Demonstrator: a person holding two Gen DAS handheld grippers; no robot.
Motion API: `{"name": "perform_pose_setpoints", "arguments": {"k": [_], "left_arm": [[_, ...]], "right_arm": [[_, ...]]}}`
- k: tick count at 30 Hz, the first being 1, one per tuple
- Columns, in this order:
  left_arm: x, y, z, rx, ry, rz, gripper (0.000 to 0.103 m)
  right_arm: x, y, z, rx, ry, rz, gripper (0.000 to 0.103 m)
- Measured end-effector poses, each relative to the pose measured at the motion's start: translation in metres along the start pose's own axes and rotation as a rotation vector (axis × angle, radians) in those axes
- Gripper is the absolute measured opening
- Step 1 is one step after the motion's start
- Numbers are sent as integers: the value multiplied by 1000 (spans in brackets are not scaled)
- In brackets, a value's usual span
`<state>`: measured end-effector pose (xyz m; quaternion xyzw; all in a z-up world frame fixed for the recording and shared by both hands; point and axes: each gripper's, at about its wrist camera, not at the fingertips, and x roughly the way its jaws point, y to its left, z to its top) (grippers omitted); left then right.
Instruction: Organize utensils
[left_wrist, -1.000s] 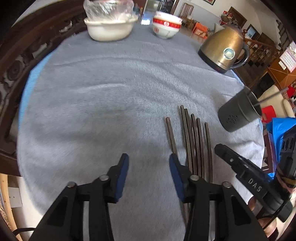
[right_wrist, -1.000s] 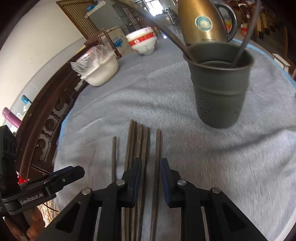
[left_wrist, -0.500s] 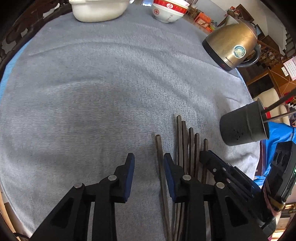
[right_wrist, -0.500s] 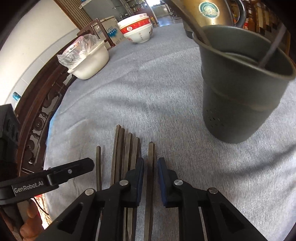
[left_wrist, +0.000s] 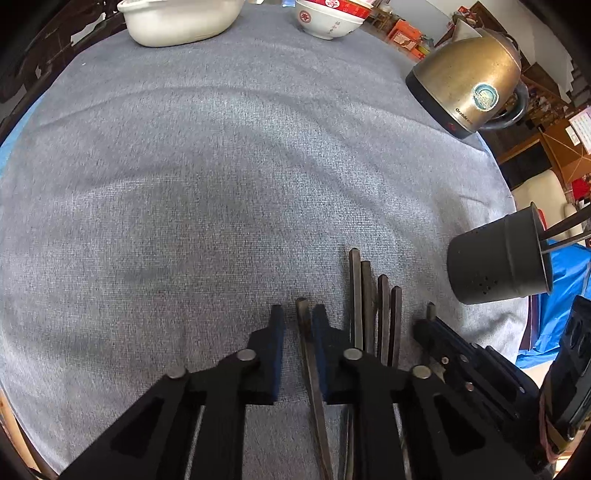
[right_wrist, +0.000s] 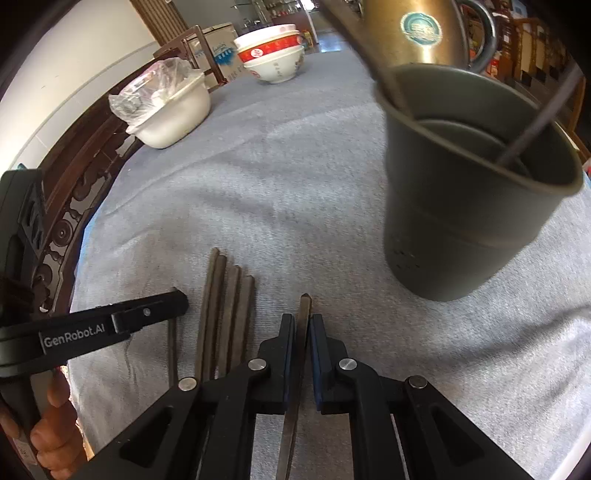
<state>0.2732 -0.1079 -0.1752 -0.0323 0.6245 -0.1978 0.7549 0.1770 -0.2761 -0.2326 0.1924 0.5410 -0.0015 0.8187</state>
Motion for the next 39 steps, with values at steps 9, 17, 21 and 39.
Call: {"name": "perform_pose_setpoints", "arguments": {"k": [9,17,21,39], "left_arm": [[5,-11,5,26,-18,24,13],[-4,-16,2,31,-56,35,9],[-35,-26,-6,52,-129,28,8],[-186,-85,-65,230,-415,-25,5]], "right_arm": [[4,12,1,-79,-8,-61,11],[-20,9,-3,-66,-79,-8,8],[-50,10,-5,-73,-149,8,6],[-206,12,-43,-75,-525,101,6]]}}
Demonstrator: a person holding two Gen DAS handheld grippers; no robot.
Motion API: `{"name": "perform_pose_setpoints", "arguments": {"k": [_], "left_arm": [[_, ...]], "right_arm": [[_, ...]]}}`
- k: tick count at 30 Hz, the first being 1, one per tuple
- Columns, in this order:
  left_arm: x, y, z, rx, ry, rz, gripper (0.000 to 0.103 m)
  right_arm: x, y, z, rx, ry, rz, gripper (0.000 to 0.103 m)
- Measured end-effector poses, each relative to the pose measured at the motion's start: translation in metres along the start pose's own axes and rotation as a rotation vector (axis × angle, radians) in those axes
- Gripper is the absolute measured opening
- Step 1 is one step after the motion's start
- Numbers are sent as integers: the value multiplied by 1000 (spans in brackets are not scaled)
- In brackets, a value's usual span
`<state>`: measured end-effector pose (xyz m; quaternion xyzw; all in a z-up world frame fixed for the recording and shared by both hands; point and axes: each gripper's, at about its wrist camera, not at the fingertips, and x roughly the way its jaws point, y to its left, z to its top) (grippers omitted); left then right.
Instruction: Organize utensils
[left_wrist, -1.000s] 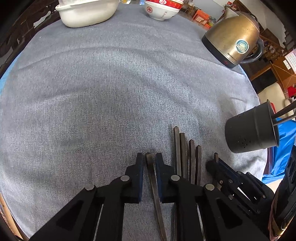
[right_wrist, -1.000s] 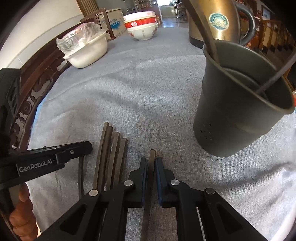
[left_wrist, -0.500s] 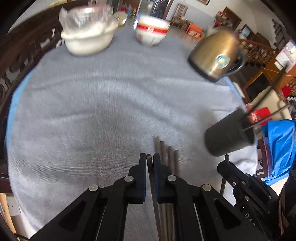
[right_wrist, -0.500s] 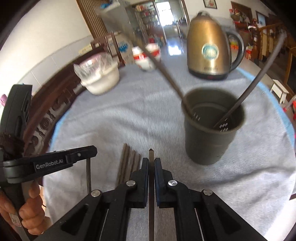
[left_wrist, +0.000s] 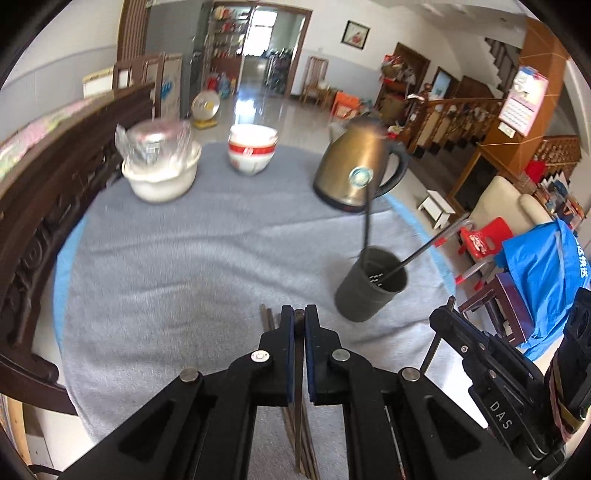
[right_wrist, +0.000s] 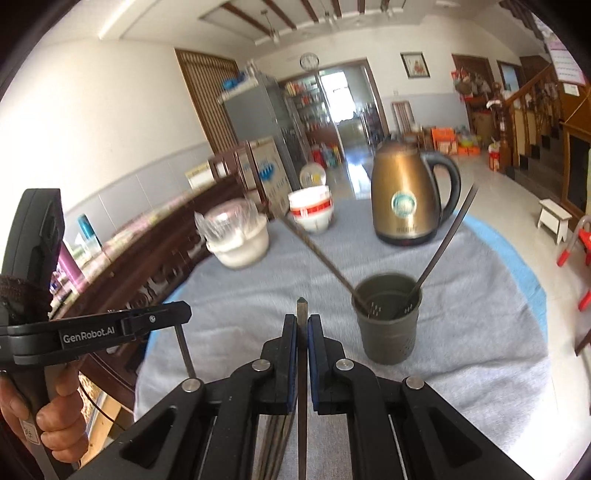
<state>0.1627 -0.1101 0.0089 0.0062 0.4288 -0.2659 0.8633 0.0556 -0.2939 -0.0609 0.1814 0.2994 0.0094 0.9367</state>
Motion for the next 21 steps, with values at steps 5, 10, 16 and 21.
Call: {"name": "perform_pose_setpoints", "arguments": {"k": [5,10,16,21], "left_arm": [[-26,-15,11,31,-63,-16,5],[-37,-29,26,51,-114,-22,5],[-47,-50,57,65,-213,-57,5],[-48,-67,86,65,-312,-90,5]], "right_arm": [[-25,-5,13,15,-83,1,6],[-40,-14,29,28,-153,-5,6],[-52,-28,58,55,-283,-30,6],[-51,-42,87,72,-391,-79,6]]}}
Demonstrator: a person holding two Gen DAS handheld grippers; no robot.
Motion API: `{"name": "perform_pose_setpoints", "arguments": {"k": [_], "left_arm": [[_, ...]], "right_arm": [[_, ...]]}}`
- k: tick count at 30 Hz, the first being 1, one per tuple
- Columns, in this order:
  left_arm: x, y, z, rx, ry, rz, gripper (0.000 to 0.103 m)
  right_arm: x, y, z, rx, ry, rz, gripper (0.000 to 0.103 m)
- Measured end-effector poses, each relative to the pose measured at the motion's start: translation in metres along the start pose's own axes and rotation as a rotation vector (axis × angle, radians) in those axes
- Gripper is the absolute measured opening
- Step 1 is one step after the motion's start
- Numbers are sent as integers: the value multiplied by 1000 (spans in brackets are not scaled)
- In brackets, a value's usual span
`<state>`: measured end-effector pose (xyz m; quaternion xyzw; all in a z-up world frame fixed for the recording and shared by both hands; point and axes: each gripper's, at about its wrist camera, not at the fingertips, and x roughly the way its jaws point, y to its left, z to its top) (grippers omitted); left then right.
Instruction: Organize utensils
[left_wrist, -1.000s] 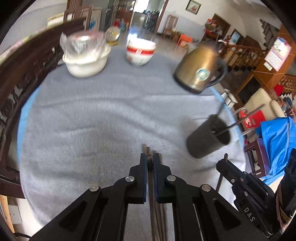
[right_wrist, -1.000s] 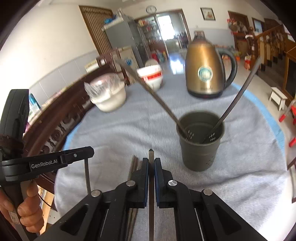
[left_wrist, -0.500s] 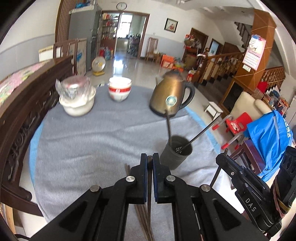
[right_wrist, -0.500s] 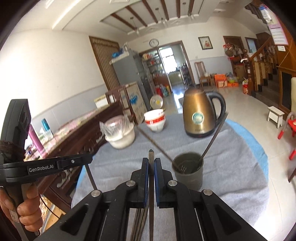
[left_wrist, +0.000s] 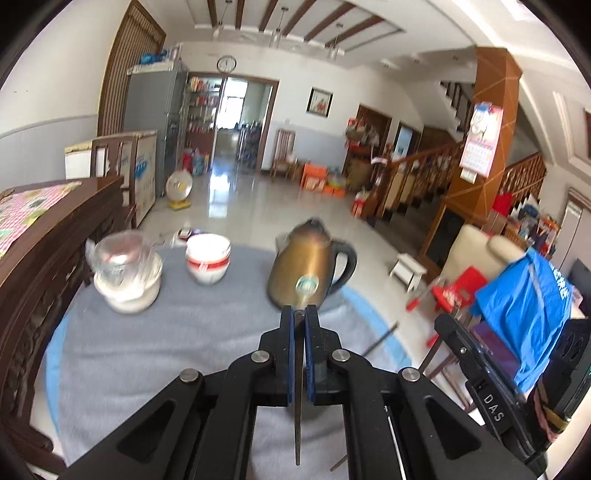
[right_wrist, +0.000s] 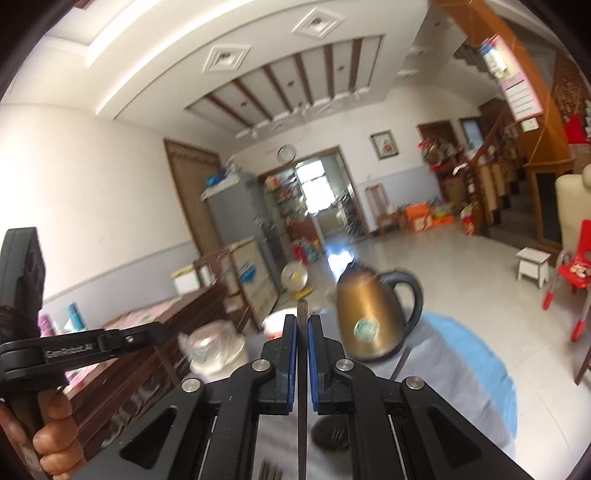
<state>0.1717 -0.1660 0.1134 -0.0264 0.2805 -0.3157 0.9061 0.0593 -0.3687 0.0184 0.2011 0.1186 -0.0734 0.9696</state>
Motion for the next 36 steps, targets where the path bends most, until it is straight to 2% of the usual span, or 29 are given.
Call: {"name": "perform_pose_setpoints", "arguments": {"k": [5,9,14,19,25,33,36], "left_arm": [[16,-11,19,-6,-76,-23,6],[27,-19,23,2,-132,-33,6],[45,-27,16,26,-187,13,6],[70,-26,1,17,-152,40,6],[82,-25,-20,8,-106,50,6],[76,-32,-45,65,-68,93,6],[64,-33,-52,91,-70,111,12]], "right_arm": [[13,-6,19,-14,-124,-68,6],[26,-9,23,-10,-179,-106,6],[46,-13,15,-4,-225,-161,6],[71,-14,-4,-11,-184,-184,6],[73,-17,-23,-30,-126,-174,6],[61,-50,-48,50,-10,-169,7],[54,-60,-51,89,23,-157,9]]}}
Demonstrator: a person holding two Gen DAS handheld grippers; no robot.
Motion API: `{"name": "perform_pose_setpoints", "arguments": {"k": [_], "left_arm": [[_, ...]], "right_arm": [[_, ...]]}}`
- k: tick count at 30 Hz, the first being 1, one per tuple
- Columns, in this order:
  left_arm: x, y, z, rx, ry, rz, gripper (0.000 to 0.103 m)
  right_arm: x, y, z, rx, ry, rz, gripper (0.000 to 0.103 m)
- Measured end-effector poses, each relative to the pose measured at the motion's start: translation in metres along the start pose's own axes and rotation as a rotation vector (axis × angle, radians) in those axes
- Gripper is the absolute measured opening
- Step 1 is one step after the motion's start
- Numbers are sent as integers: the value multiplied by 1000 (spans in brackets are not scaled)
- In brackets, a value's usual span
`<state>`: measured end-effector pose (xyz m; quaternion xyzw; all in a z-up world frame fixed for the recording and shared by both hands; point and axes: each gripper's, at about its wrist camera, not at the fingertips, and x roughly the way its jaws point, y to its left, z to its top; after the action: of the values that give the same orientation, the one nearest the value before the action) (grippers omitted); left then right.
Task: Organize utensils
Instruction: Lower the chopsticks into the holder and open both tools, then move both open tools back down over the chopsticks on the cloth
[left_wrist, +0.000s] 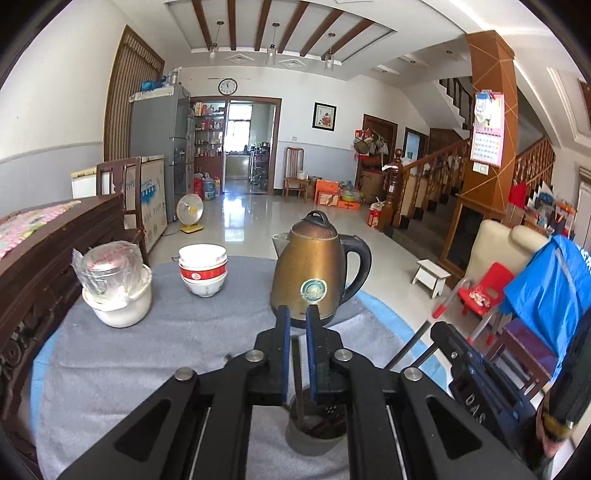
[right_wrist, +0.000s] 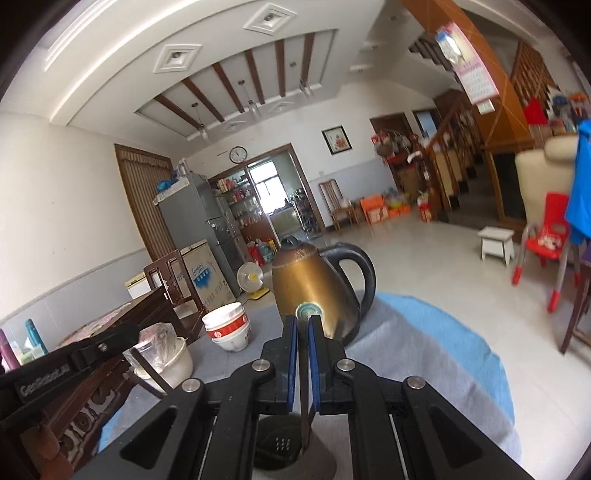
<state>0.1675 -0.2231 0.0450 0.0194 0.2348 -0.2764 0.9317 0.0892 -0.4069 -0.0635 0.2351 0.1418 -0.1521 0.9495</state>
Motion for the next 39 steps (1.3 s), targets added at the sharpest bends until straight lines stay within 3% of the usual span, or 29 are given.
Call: {"name": "perform_pose_setpoints", "arguments": {"k": [3,7,9,13,20,31,34,35,36,39], "left_arm": [[-14,3,-4,11,-4,19,49],[-47,14,-11,15,-41,53,55],[-60,19,-17,19,-44,68,58],[-82,35,-27,12,-33,111,67],[-104,64,-60,3,55,170,69],[-104,113,-112,-77,236,238,69],[-101,118,-125,-73,277,255,69],[-100,119,-130,-69,290,259,69],[-99,120,-132,-68,300,264,69],[-97,125,-143,-74,334,274,69]], "right_arm": [[-7,-3,0,38,34,21,10],[-19,-10,-2,93,78,56,10],[-26,-9,-3,116,88,73,19],[-44,-7,-6,148,89,95,24],[-80,1,-18,163,94,118,27],[-94,26,-61,95,238,163,27],[-92,29,-77,98,286,172,39],[-90,30,-82,97,301,171,53],[-91,31,-87,93,307,168,58],[-89,36,-98,54,327,162,58]]}}
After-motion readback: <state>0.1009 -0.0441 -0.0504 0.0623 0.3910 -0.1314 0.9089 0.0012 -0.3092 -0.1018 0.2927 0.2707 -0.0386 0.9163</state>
